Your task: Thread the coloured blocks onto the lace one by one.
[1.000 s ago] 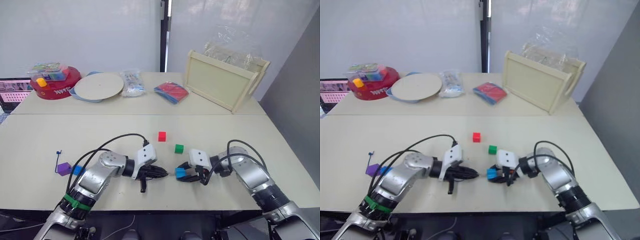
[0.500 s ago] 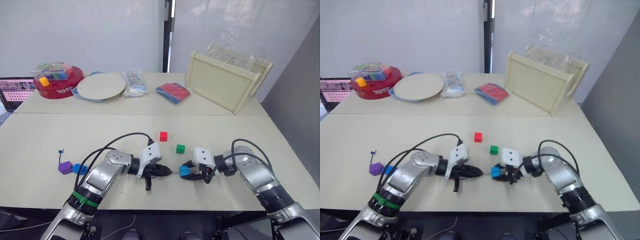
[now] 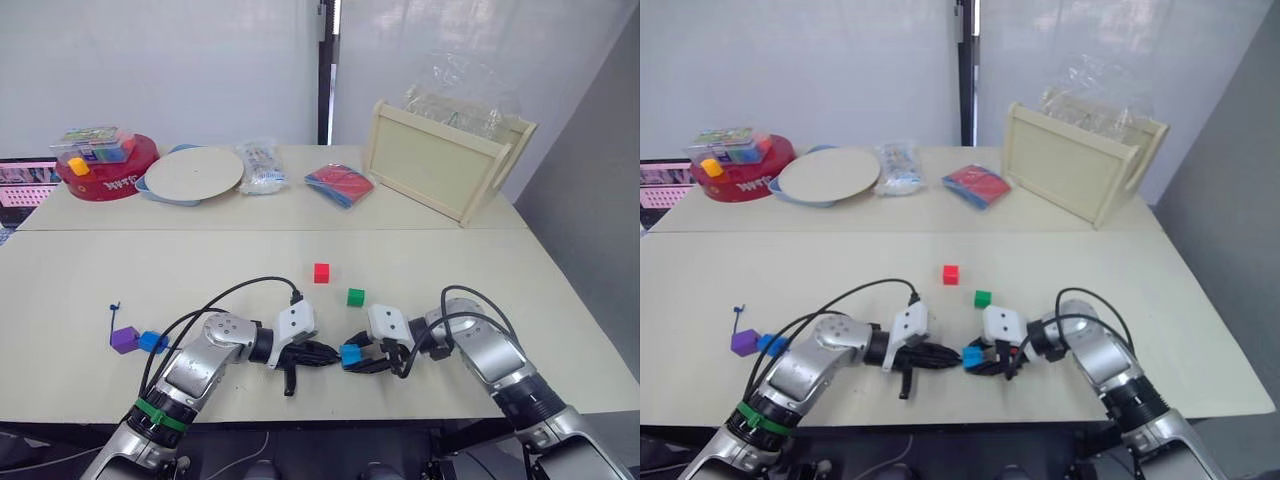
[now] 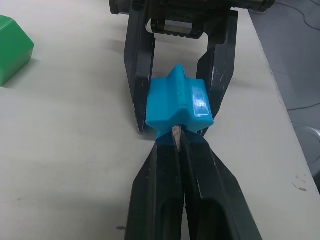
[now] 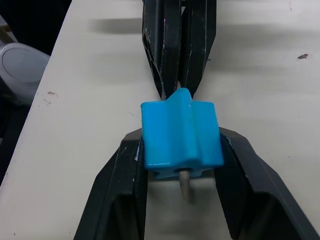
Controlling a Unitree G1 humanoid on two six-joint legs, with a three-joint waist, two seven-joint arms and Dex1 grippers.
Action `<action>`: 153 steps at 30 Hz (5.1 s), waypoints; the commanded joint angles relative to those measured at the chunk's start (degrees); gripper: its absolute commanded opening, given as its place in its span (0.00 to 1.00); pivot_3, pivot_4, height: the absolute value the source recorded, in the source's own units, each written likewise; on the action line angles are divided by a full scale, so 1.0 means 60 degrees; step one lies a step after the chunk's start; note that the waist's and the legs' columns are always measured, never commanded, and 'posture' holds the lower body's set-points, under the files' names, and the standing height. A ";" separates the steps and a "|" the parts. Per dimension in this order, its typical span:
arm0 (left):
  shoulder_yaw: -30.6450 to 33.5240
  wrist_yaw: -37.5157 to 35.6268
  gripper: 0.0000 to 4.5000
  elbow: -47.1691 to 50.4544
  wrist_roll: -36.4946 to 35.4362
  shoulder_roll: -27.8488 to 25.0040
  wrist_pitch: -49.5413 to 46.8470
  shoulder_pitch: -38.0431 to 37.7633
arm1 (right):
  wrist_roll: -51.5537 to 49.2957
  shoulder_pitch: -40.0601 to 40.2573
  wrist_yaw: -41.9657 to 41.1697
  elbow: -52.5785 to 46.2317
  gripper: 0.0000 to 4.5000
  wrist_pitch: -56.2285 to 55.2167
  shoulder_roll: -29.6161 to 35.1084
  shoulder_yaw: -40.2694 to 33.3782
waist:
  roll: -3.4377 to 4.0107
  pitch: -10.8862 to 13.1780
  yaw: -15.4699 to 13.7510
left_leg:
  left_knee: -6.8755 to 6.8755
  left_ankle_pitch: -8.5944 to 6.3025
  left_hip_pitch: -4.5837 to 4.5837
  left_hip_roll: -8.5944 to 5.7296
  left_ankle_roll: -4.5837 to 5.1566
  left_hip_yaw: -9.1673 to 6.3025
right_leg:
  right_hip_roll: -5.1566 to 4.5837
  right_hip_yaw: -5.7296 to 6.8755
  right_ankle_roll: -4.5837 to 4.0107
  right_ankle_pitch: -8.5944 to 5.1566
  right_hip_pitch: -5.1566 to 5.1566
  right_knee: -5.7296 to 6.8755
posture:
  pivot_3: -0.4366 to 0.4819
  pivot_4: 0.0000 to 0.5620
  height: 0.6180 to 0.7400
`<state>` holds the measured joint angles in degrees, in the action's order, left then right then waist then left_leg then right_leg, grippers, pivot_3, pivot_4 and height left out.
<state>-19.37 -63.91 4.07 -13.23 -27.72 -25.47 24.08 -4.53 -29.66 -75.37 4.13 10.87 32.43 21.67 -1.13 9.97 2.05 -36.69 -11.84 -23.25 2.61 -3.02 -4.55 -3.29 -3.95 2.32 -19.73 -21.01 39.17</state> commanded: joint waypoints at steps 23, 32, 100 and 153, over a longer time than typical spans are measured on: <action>0.0367 -0.0253 0.31 0.0123 0.0336 -0.1802 0.0784 -0.1014 | 0.0478 -0.0082 0.0292 -0.0024 0.30 0.0480 -0.0064 0.0395 | 0.0001 -0.0003 0.0066 | 0.0006 -0.0005 0.0022 0.0006 0.0007 0.0002 | 0.0004 -0.0001 0.0000 0.0000 0.0010 0.0002 | 0.48 0.27 1.00; 0.0382 -0.0288 0.01 0.0311 0.0063 -0.1229 0.0526 -0.0900 | 0.0462 -0.0080 0.0354 -0.0093 0.30 0.0578 -0.0086 0.0382 | 0.0000 -0.0004 0.0059 | 0.0006 -0.0005 0.0022 0.0005 0.0007 0.0002 | 0.0003 -0.0001 0.0000 0.0000 0.0014 0.0002 | 0.48 0.27 1.00; -0.0288 0.0453 0.84 0.1048 -0.0334 -0.0216 -0.0717 0.0257 | -0.0336 0.0816 0.0789 -0.2114 1.00 0.1766 0.1210 -0.0682 | -0.0002 0.0001 -0.0208 | 0.0058 -0.0010 0.0054 -0.0013 0.0012 0.0000 | -0.0018 0.0010 0.0007 -0.0001 0.0091 -0.0098 | 0.48 0.27 1.00; 0.3087 -0.1799 0.30 -0.2531 0.0450 -0.5942 0.3412 -0.3197 | -0.0216 0.0488 0.1114 -0.2357 0.00 0.1513 0.1127 -0.0363 | 0.0015 0.0011 0.0359 | 0.0170 -0.0014 0.0180 0.0036 0.0019 0.0016 | 0.0024 -0.0015 -0.0029 -0.0019 0.0093 -0.0044 | 0.48 0.27 1.00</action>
<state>-1.99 -74.58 -3.55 -15.00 -60.48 -6.33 6.82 -5.22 -26.53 -68.55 -8.03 20.40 38.89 20.24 -1.04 10.04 4.21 -35.66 -11.92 -22.15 2.84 -2.91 -4.45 -3.12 -4.04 2.13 -19.85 -20.46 38.94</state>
